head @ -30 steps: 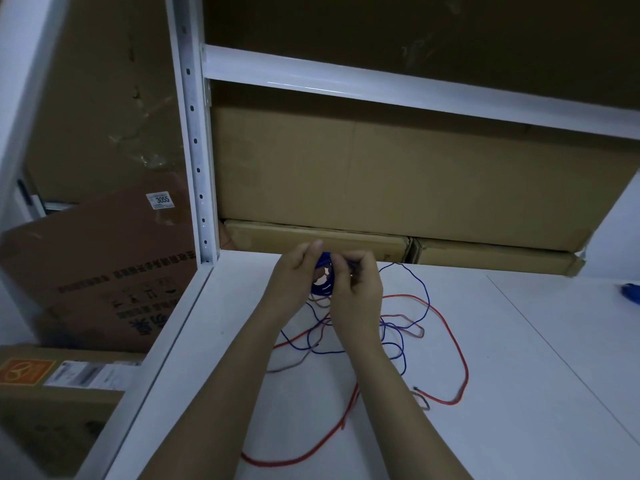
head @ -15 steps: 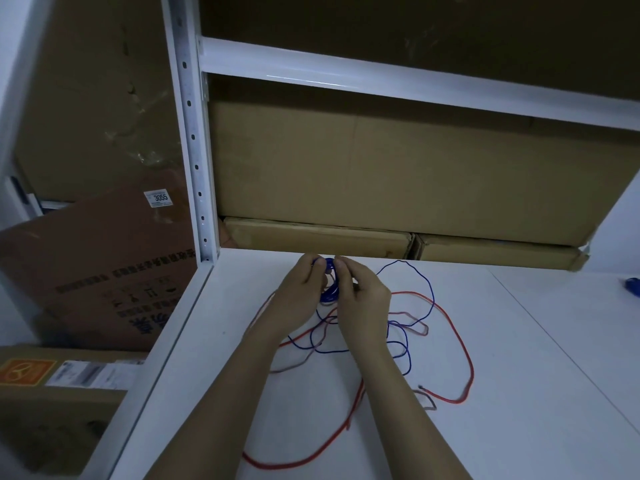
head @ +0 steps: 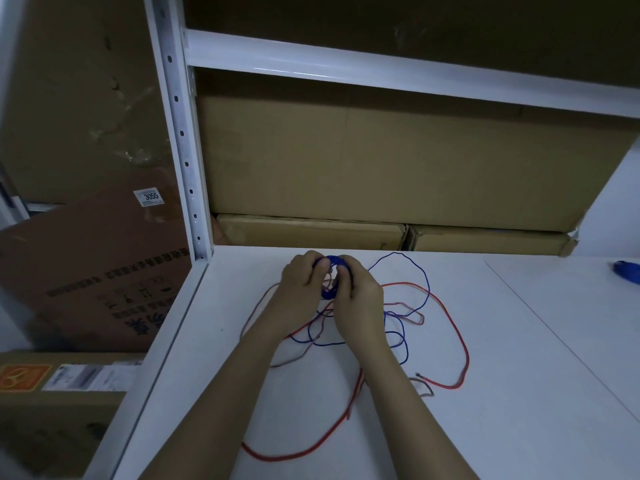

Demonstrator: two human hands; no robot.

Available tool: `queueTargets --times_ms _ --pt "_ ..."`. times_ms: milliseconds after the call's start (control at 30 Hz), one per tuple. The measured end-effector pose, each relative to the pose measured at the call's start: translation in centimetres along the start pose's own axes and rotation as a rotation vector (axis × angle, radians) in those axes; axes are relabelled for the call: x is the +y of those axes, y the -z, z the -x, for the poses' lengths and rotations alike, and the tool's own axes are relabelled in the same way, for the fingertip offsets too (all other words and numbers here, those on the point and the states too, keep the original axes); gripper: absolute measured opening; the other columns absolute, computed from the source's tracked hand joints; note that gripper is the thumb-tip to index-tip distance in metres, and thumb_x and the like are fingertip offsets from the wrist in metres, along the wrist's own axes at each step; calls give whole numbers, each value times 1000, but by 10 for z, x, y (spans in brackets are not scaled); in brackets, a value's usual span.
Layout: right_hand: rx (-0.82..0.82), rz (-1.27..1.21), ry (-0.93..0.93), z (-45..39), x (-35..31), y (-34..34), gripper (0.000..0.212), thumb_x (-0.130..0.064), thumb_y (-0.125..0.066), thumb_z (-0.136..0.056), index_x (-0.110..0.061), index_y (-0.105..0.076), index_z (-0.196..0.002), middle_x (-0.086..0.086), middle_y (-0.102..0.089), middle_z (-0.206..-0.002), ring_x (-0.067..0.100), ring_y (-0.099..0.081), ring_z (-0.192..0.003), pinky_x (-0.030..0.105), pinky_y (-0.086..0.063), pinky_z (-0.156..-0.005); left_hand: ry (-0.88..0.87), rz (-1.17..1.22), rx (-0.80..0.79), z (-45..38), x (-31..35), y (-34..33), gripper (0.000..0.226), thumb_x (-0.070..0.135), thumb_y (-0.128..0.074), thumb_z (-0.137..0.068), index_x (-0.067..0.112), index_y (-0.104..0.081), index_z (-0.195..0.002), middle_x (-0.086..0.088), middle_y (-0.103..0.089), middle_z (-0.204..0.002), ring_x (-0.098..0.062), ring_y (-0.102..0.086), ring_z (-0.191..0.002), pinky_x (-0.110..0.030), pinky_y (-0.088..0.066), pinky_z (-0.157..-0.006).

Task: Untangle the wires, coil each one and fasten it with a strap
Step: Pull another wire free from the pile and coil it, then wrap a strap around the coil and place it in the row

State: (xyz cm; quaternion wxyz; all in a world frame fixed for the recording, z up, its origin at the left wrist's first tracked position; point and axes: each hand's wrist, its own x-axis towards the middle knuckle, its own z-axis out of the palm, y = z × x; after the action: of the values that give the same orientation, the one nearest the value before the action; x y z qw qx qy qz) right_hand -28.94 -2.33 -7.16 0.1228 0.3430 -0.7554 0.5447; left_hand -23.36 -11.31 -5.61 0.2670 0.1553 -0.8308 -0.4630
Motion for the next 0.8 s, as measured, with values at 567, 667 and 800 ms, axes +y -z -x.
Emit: queueTargets --times_ms 567,667,800 --pt "71 21 -151 80 16 111 29 -14 -35 -103 -9 -62 -110 -2 -62 -89 9 -56 -79 14 -42 -72 -347 -748 -211 72 44 -79 23 19 -40 -100 8 -47 -118 -10 -66 -94 -26 -65 -81 -32 -44 -64" --pt "132 66 -253 108 22 147 31 -25 -30 -105 -18 -59 -102 -10 -55 -73 4 -51 -64 21 -43 -64 -358 -641 -292 95 67 -114 20 22 -41 -101 8 -46 -115 -6 -61 -74 -28 -62 -70 -32 -37 -56" --pt "244 27 -404 146 28 199 36 -33 -26 -105 -19 -58 -96 -3 -54 -69 13 -52 -64 41 -50 -69 -466 -554 -368 128 93 -162 26 26 -29 -105 8 -46 -110 -1 -51 -63 -26 -50 -58 -32 -27 -49"
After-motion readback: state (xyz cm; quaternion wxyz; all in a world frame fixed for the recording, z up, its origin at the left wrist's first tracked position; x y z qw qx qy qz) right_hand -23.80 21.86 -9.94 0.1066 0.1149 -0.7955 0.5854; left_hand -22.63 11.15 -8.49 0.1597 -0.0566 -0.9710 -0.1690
